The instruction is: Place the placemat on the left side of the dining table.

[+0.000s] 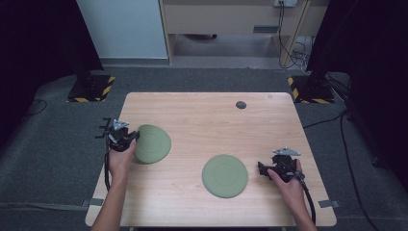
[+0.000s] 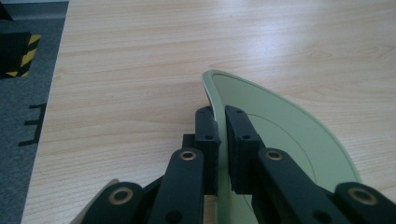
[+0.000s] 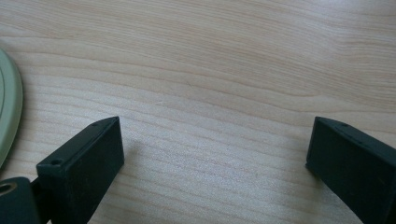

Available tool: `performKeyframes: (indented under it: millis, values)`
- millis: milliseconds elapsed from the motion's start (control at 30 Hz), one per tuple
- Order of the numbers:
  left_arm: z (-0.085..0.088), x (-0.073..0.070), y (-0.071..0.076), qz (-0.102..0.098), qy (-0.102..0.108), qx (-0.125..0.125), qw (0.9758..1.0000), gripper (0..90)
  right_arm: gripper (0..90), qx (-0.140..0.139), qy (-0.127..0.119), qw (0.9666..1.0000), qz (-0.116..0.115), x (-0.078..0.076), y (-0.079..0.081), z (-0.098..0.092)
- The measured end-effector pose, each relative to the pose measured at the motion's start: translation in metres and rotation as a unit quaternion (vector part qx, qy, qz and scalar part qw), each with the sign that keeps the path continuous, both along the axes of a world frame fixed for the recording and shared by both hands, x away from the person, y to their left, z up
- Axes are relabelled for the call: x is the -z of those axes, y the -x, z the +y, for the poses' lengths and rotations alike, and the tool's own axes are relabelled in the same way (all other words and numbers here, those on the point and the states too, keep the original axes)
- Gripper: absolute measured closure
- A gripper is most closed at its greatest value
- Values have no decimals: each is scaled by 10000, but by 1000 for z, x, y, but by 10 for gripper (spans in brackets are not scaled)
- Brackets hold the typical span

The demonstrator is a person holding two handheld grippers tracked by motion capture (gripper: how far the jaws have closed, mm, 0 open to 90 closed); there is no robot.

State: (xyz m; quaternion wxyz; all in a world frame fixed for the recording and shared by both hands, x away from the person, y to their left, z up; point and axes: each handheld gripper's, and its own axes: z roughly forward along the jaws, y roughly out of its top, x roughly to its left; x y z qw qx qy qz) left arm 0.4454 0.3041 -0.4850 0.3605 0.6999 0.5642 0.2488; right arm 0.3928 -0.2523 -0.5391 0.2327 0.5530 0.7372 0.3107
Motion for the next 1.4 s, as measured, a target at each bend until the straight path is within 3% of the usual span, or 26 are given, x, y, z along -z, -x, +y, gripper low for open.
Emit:
performKeyframes:
  millis: [233,267,333,500,567,600,633,667,700,733,867,933,1000,1100,1200,1400]
  values:
    - [3,3,-1,45,6,-32,10000,831,41,-1,1,10000,0,0,0,0]
    - [5,5,-2,101,127,-111,9998,829,36,27,10,10000,2,0,0,0]
    - [6,7,-4,130,147,-154,9997,825,36,56,21,10000,-2,0,0,1]
    - [9,12,-6,208,120,-205,9995,801,35,65,23,10000,-1,0,0,1]
    - [9,12,-6,202,75,-250,9995,754,36,65,23,10000,-1,0,0,1]
    - [9,13,-6,185,-58,-383,9991,702,35,70,23,10000,0,0,0,1]
    - [9,13,-6,185,-58,-383,9991,635,35,70,23,10000,0,0,0,1]
    - [9,13,-7,146,-86,-487,9987,635,35,81,17,10000,7,0,0,1]
    - [10,14,-8,154,-25,-537,9984,498,35,83,17,10000,7,0,0,1]
    - [10,14,-8,170,-41,-509,9985,400,35,78,23,10000,1,0,0,1]
    - [2,15,-5,195,-263,-221,9992,248,35,85,17,10000,7,0,0,1]
    - [0,15,-4,184,-209,-157,9995,224,35,85,17,10000,8,0,0,1]
    - [-4,16,-1,236,-33,9,9997,97,35,84,23,10000,3,0,0,1]
    - [-6,16,5,195,-54,110,9997,56,35,93,17,10000,7,0,0,1]
    - [-9,15,11,204,93,229,9995,50,35,93,17,10000,7,0,0,1]
    - [-21,13,20,214,85,494,9985,58,34,90,21,10000,2,0,0,1]
